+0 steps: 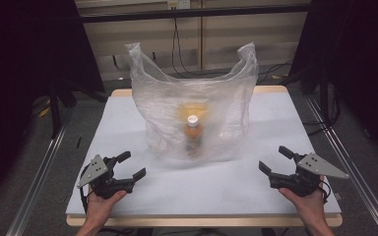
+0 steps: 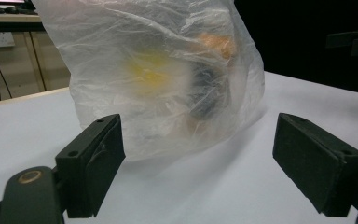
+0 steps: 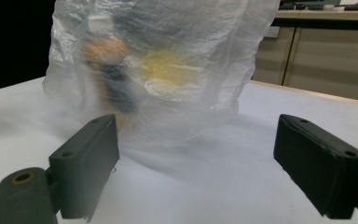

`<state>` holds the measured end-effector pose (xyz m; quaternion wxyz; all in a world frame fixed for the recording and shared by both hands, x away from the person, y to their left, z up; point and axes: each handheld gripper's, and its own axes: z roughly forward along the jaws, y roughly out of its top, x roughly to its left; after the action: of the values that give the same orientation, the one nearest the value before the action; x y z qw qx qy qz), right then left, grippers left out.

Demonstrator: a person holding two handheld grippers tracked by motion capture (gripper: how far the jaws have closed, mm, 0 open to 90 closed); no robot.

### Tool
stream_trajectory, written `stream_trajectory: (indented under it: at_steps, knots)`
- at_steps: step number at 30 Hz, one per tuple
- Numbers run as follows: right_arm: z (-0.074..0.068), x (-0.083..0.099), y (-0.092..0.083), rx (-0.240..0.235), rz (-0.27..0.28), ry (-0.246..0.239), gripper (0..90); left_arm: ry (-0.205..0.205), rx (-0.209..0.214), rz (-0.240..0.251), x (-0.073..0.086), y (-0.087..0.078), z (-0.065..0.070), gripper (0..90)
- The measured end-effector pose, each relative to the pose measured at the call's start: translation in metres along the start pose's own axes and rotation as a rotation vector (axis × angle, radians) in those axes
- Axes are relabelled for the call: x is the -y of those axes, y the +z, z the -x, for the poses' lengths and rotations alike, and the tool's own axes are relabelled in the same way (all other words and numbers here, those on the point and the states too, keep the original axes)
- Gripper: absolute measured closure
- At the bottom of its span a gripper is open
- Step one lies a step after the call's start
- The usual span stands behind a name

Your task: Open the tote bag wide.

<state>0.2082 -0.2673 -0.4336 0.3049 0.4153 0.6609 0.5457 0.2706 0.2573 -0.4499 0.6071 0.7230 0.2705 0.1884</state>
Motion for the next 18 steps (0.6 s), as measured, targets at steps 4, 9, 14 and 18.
stream_trajectory:
  at_steps: [4, 9, 14, 18]
  knots:
    - [-0.003, -0.001, 0.005, -0.026, -0.018, -0.012, 14.7, 0.03, 0.008, -0.02, -0.002, 0.002, -0.001, 20.3]
    - [-0.011, -0.002, 0.017, -0.081, -0.059, -0.029, 21.0, 0.051, 0.001, -0.019, -0.004, 0.004, 0.0, 29.4]
    - [-0.013, -0.006, 0.03, -0.155, -0.079, -0.012, 35.6, 0.03, 0.072, -0.014, -0.007, 0.009, -0.001, 44.8]
    - [-0.01, -0.013, 0.037, -0.201, -0.088, 0.012, 48.8, 0.024, 0.097, -0.033, -0.01, 0.014, -0.003, 57.6]
